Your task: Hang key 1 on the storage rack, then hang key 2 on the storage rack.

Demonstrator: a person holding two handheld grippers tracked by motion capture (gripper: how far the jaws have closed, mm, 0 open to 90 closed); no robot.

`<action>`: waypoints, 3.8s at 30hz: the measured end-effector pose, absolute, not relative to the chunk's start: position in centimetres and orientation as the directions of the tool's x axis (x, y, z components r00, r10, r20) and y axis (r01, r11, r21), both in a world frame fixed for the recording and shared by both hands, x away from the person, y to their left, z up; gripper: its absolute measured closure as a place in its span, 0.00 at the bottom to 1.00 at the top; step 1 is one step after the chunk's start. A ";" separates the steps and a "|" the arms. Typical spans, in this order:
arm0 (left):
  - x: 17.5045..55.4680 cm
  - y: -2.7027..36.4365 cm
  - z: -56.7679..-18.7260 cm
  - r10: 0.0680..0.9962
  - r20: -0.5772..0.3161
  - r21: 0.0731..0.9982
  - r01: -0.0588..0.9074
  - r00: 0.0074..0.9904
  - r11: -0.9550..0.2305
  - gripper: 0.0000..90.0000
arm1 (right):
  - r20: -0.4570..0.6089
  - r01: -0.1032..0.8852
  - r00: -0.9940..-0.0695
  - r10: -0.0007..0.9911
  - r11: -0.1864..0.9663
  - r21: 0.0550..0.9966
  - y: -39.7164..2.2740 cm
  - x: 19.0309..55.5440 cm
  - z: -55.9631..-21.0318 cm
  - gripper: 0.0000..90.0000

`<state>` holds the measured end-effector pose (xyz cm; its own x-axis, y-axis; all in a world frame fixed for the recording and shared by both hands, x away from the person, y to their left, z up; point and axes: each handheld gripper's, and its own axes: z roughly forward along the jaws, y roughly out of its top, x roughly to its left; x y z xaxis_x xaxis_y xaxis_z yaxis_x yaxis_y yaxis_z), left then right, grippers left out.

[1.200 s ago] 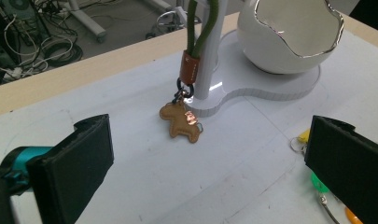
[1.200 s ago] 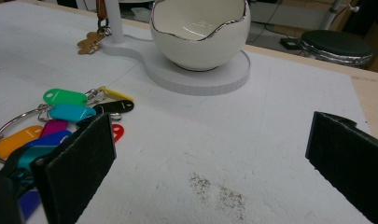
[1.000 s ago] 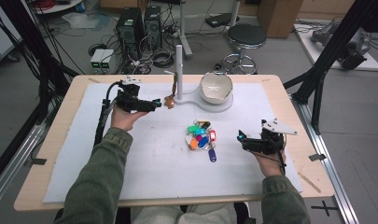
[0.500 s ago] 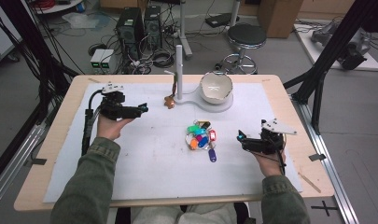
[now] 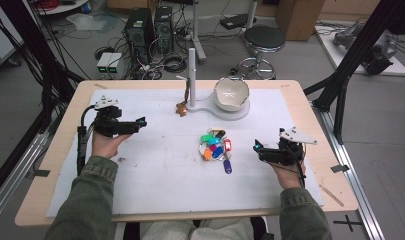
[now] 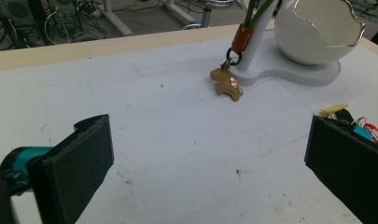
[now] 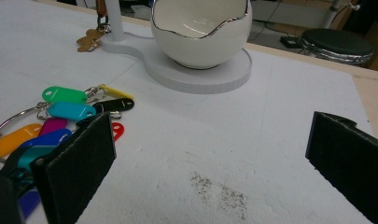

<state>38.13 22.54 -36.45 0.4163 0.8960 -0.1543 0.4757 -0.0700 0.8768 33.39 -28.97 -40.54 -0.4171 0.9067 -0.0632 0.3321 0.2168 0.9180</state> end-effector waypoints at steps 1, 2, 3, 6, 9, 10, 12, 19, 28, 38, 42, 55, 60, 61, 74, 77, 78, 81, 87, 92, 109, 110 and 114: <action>38.0 22.7 -36.6 0.897 -0.153 0.878 0.474 0.415 -0.070 0.02 | -0.064 0.332 -0.418 0.906 0.218 0.918 -29.0 33.4 -40.5 0.01; 37.9 22.8 -36.7 0.897 -0.154 0.877 0.476 0.415 -0.070 0.02 | -0.060 0.337 -0.416 0.907 0.215 0.916 -28.9 33.4 -40.5 0.01; 37.7 22.9 -36.8 0.897 -0.161 0.876 0.479 0.411 -0.062 0.02 | -0.061 0.337 -0.417 0.907 0.216 0.917 -28.9 33.4 -40.6 0.01; 37.4 23.2 -37.2 0.902 -0.154 0.875 0.480 0.404 -0.066 0.02 | -0.062 0.334 -0.418 0.906 0.217 0.917 -28.9 33.4 -40.5 0.01; 37.0 23.5 -37.3 0.903 -0.152 0.876 0.477 0.402 -0.065 0.02 | -0.058 0.336 -0.417 0.907 0.214 0.917 -28.9 33.4 -40.5 0.01; 36.8 23.6 -37.4 0.903 -0.151 0.877 0.476 0.402 -0.065 0.02 | -0.059 0.335 -0.418 0.906 0.215 0.917 -28.9 33.4 -40.5 0.01; 36.5 23.7 -37.5 0.904 -0.148 0.877 0.476 0.400 -0.067 0.02 | -0.061 0.334 -0.419 0.906 0.216 0.918 -28.9 33.4 -40.5 0.01; 35.6 24.4 -38.0 0.909 -0.154 0.875 0.480 0.387 -0.057 0.02 | -0.059 0.332 -0.427 0.902 0.218 0.918 -28.8 33.4 -40.5 0.01; 34.5 25.0 -38.4 0.912 -0.150 0.872 0.486 0.381 -0.060 0.02 | -0.057 0.330 -0.452 0.890 0.227 0.916 -27.9 33.7 -40.4 0.01; 33.8 25.8 -39.0 0.920 -0.154 0.867 0.496 0.359 -0.049 0.02 | -0.051 0.327 -0.482 0.874 0.234 0.916 -26.8 33.9 -40.2 0.01; 33.7 25.9 -39.2 0.923 -0.161 0.866 0.499 0.350 -0.039 0.02 | -0.054 0.322 -0.498 0.865 0.243 0.915 -26.2 33.9 -40.1 0.01; 33.1 26.9 -39.9 0.930 -0.166 0.858 0.512 0.327 -0.027 0.02 | -0.044 0.327 -0.530 0.847 0.251 0.911 -25.1 34.1 -40.1 0.01; 32.9 27.4 -40.1 0.935 -0.168 0.854 0.519 0.313 -0.020 0.02 | -0.042 0.329 -0.553 0.832 0.265 0.907 -24.3 34.1 -40.1 0.01; 32.8 27.5 -40.2 0.934 -0.169 0.854 0.520 0.313 -0.019 0.02 | -0.038 0.333 -0.556 0.830 0.264 0.905 -24.0 34.1 -40.1 0.01; 32.6 28.2 -40.9 0.941 -0.178 0.837 0.547 0.287 -0.009 0.02 | -0.029 0.353 -0.613 0.790 0.306 0.884 -22.1 34.4 -40.4 0.01; 32.6 28.2 -40.9 0.940 -0.175 0.835 0.549 0.292 -0.015 0.02 | -0.029 0.360 -0.633 0.774 0.327 0.874 -21.6 34.6 -40.7 0.01; 32.6 28.2 -41.0 0.940 -0.173 0.835 0.550 0.293 -0.018 0.02 | -0.025 0.369 -0.638 0.769 0.334 0.868 -21.4 34.7 -40.8 0.01; 32.6 28.2 -41.0 0.940 -0.175 0.833 0.553 0.292 -0.017 0.02 | -0.025 0.373 -0.655 0.755 0.353 0.858 -20.9 34.8 -41.1 0.01; 32.6 28.2 -41.0 0.939 -0.173 0.832 0.555 0.296 -0.022 0.02 | -0.032 0.375 -0.696 0.718 0.401 0.836 -19.3 35.1 -41.6 0.01; 32.6 28.2 -41.1 0.938 -0.177 0.832 0.555 0.298 -0.019 0.02 | -0.034 0.378 -0.726 0.687 0.440 0.814 -18.1 35.1 -42.0 0.01; 32.7 28.3 -41.3 0.939 -0.173 0.825 0.565 0.297 -0.027 0.02 | -0.031 0.360 -0.817 0.576 0.551 0.753 -14.7 35.3 -43.7 0.04; 32.7 28.3 -41.3 0.939 -0.172 0.825 0.564 0.297 -0.028 0.02 | -0.028 0.361 -0.821 0.571 0.557 0.748 -14.5 35.3 -43.8 0.04; 32.7 28.2 -41.3 0.940 -0.170 0.826 0.564 0.296 -0.029 0.02 | -0.027 0.361 -0.830 0.557 0.574 0.735 -13.8 35.4 -44.2 0.05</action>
